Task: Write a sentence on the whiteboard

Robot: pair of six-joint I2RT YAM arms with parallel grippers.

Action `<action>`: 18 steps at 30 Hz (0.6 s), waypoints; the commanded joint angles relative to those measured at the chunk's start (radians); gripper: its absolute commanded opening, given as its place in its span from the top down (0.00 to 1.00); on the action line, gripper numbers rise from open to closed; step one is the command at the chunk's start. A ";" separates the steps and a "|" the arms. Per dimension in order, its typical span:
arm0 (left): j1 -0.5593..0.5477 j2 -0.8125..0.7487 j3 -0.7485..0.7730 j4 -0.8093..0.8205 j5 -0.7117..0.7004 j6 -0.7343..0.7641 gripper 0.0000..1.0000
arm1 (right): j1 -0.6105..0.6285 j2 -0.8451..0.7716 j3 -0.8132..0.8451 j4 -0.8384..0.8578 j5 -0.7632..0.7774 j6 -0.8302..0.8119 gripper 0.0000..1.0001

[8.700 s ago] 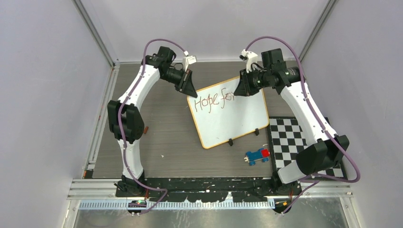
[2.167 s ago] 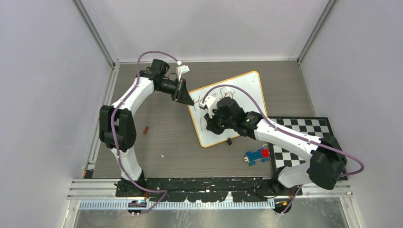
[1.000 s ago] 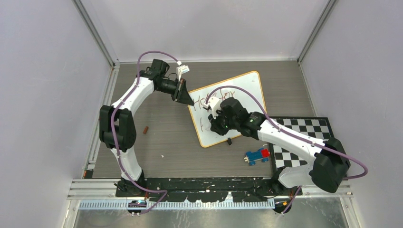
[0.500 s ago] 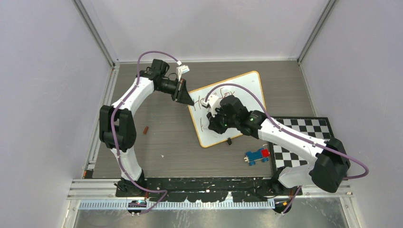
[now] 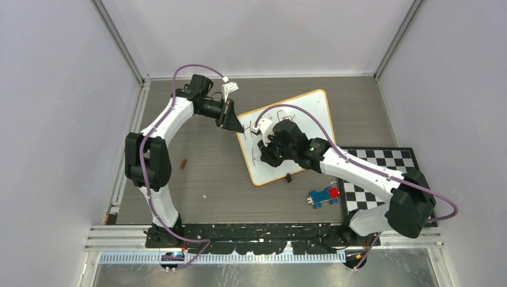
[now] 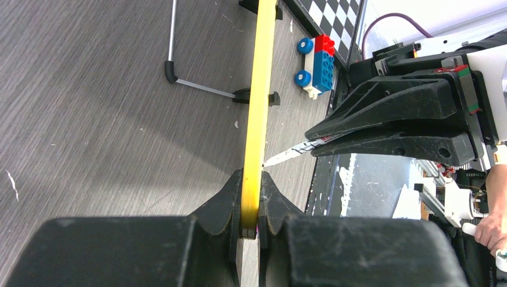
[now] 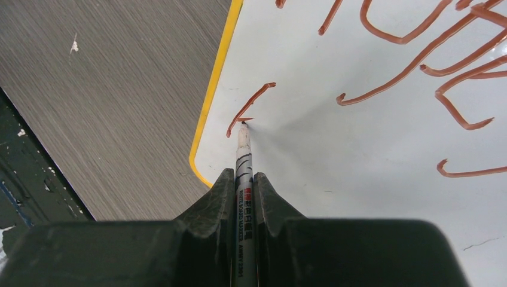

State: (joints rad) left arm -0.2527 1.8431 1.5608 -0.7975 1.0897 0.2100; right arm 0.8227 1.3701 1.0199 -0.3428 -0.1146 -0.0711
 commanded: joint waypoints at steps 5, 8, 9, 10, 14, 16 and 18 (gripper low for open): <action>0.004 -0.018 -0.003 0.015 -0.079 0.026 1.00 | -0.010 -0.022 0.034 0.053 0.083 0.019 1.00; 0.004 -0.018 -0.001 0.012 -0.079 0.027 1.00 | -0.018 -0.031 0.032 0.054 0.083 0.023 1.00; 0.004 -0.018 -0.001 0.012 -0.080 0.027 1.00 | -0.021 -0.032 0.031 0.053 0.082 0.024 1.00; 0.004 -0.017 -0.001 0.012 -0.080 0.026 1.00 | -0.025 -0.034 0.030 0.053 0.082 0.027 1.00; 0.004 -0.018 -0.001 0.011 -0.082 0.027 1.00 | -0.034 -0.041 0.024 0.044 0.076 0.033 1.00; 0.004 -0.018 -0.001 0.011 -0.084 0.027 1.00 | -0.039 -0.044 0.018 0.036 0.071 0.034 1.00; 0.004 -0.019 -0.002 0.011 -0.085 0.026 1.00 | -0.039 -0.048 0.014 0.026 0.067 0.034 1.00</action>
State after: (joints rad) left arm -0.2527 1.8435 1.5608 -0.7975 1.0851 0.2096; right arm 0.8017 1.3590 1.0210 -0.3447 -0.0910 -0.0410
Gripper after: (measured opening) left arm 0.098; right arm 0.173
